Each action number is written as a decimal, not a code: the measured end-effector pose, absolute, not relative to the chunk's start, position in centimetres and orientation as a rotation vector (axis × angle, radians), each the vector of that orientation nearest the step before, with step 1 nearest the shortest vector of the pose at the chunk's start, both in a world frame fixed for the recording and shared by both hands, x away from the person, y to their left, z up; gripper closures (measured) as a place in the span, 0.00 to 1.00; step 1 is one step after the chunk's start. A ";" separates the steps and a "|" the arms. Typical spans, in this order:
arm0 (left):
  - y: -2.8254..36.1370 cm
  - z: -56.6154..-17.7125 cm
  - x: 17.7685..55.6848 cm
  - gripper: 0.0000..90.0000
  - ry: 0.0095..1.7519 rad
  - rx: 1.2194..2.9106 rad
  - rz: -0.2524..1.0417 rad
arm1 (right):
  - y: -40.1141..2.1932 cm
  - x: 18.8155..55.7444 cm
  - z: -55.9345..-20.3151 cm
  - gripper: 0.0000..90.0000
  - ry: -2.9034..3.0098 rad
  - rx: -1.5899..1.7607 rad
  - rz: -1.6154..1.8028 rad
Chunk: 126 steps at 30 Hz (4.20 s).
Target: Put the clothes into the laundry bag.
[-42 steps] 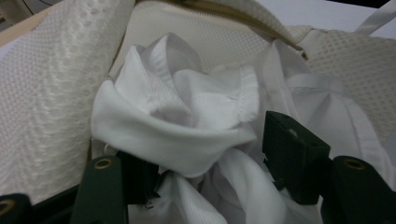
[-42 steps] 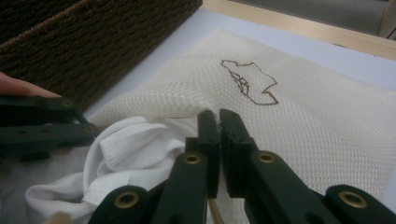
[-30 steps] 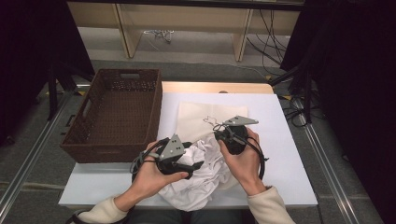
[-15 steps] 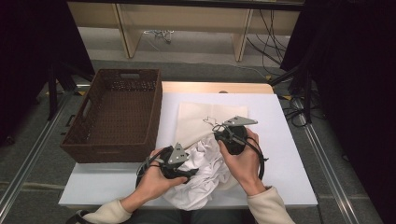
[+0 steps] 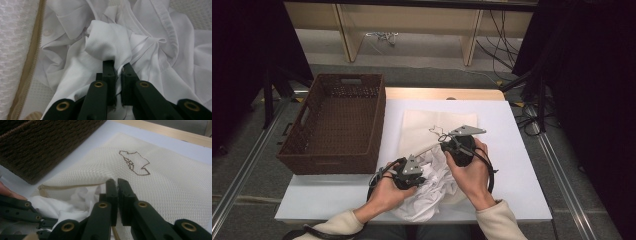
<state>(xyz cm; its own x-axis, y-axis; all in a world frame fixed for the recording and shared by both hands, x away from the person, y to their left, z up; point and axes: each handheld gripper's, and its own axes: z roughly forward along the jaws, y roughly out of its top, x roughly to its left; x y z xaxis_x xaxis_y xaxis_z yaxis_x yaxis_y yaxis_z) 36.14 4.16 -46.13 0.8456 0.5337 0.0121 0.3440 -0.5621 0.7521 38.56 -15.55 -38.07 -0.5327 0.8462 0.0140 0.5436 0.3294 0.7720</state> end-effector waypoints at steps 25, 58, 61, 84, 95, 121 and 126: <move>1.8 -44.9 38.9 0.96 0.667 2.114 0.362 | -14.9 37.9 -37.4 0.99 2.214 1.216 1.100; 3.7 -45.8 33.5 0.18 0.614 2.237 0.309 | -15.2 38.4 -37.9 0.99 2.220 1.215 1.096; 3.5 -45.9 33.8 0.20 0.615 2.247 0.332 | -15.2 38.4 -37.9 0.99 2.225 1.219 1.085; 3.7 -47.2 35.2 0.69 0.655 2.247 0.407 | -15.2 38.3 -37.8 0.99 2.239 1.228 1.093; 4.1 -47.0 35.4 0.83 0.689 2.177 0.368 | -15.2 38.4 -37.9 0.99 2.235 1.210 1.099; 3.5 -43.3 36.1 0.85 0.723 2.013 0.322 | -15.3 38.0 -37.3 0.99 2.215 1.208 1.118; 2.8 -43.8 37.0 0.85 0.782 1.991 0.317 | -15.3 38.0 -37.3 0.99 2.216 1.198 1.125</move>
<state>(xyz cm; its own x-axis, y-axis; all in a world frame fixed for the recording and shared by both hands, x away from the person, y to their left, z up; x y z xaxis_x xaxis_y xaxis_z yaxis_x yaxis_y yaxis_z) 37.02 2.81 -43.80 0.7628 0.6403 -0.0900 0.3971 -0.3542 0.8467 38.00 -15.32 -37.31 -0.5640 0.8247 0.0412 0.5199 0.3159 0.7937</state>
